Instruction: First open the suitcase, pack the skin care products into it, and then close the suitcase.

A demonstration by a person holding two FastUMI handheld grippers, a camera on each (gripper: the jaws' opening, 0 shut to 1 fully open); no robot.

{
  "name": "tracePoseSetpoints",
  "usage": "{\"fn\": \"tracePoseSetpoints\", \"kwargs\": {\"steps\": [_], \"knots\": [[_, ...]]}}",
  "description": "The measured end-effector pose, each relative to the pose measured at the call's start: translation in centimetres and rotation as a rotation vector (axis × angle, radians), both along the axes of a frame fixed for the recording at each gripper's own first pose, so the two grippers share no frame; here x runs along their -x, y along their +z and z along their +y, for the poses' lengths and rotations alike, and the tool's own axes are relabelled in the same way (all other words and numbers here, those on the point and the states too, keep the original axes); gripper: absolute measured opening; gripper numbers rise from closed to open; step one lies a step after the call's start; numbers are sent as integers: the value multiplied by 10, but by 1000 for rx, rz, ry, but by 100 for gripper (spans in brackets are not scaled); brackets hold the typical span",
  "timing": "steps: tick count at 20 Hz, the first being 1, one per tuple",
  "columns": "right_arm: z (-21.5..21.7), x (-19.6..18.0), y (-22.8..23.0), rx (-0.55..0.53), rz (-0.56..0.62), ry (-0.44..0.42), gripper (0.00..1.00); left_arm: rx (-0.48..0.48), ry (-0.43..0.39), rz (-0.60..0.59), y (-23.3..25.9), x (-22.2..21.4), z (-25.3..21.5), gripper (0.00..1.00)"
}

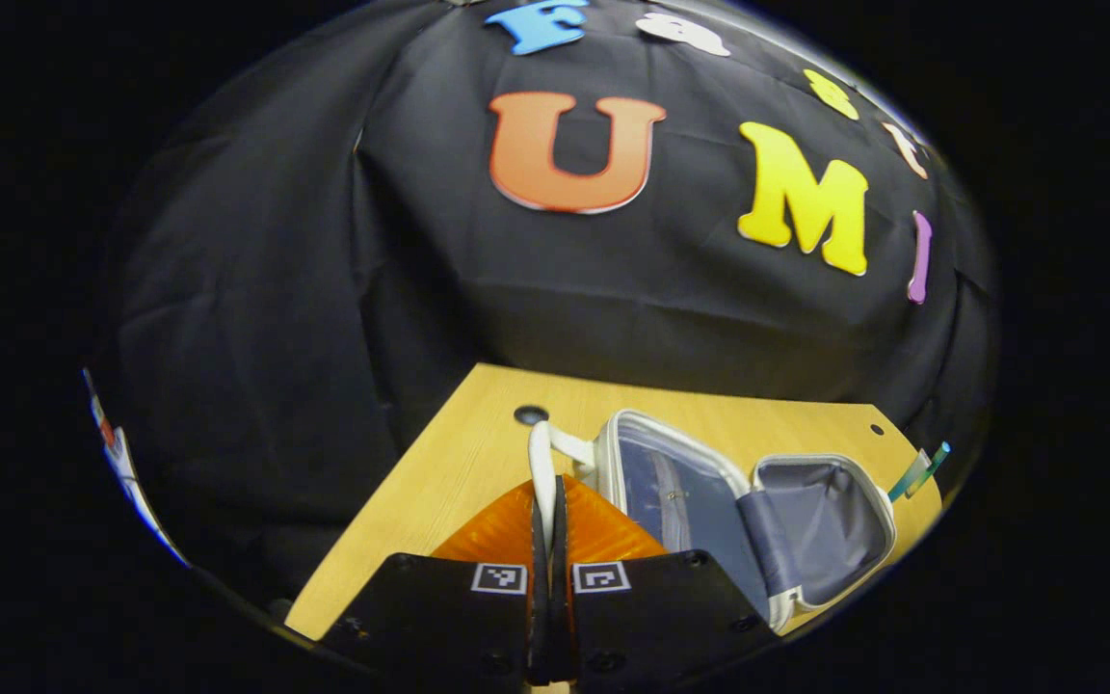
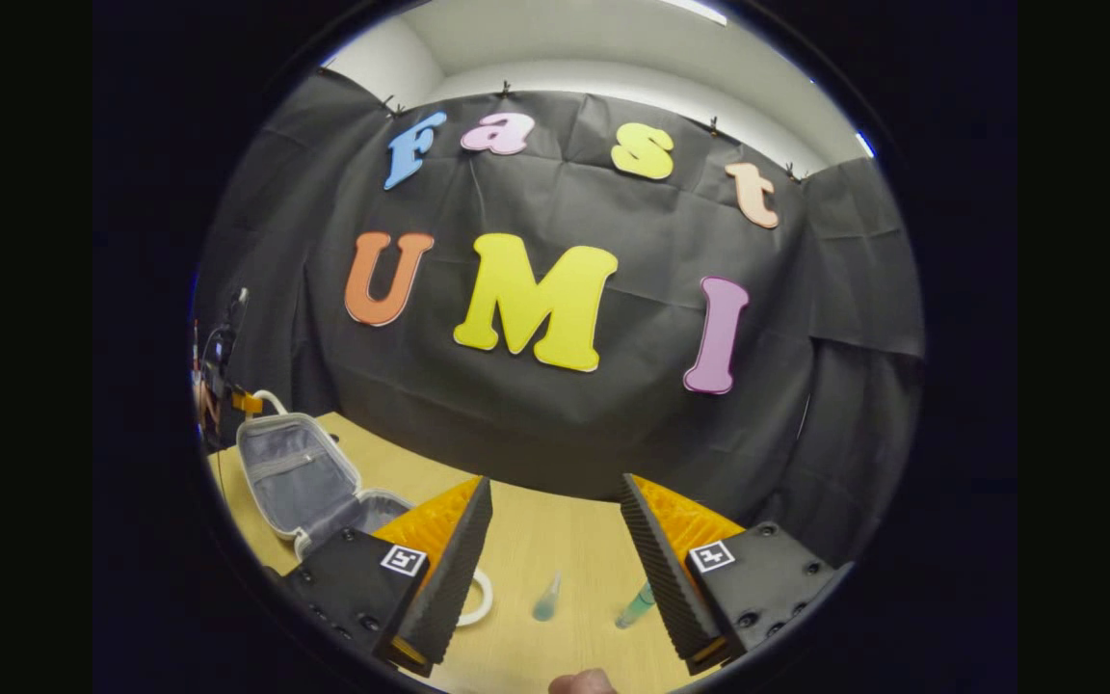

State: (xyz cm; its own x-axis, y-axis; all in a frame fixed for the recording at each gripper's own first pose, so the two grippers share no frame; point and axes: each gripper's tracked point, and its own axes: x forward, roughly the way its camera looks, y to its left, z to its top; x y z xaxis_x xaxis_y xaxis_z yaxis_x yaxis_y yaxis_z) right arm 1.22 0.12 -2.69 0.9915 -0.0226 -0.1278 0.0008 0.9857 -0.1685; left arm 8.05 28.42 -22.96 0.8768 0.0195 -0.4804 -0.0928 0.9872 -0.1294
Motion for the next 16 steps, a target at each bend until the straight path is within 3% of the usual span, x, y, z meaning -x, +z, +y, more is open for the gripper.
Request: {"fn": "tracePoseSetpoints", "kwargs": {"steps": [3, 7, 9, 10, 12, 13, 16], "knots": [[3, -4, -5, 18, 30, -6, 80, 70, 21, 117, -62, 11, 11, 4], [3, -7, -5, 38, 37, -17, 80, 40, 28, 155, -86, 9, 13, 14], [4, -10, -7, 21, 41, -20, 80, -32, 54, 184, -91, 14, 25, 24], [4, -9, -9, 10, 44, -18, 80, -66, 51, 193, -87, 17, 25, 37], [3, -10, -11, -1, 48, -20, 80, -109, 43, 153, -71, 14, 20, 46], [3, -9, -12, -7, 50, -21, 80, -111, 39, 126, -60, 11, 15, 63], [-1, -12, -15, -27, 46, -22, 80, -112, 20, 69, -22, 15, -5, 100]]}}
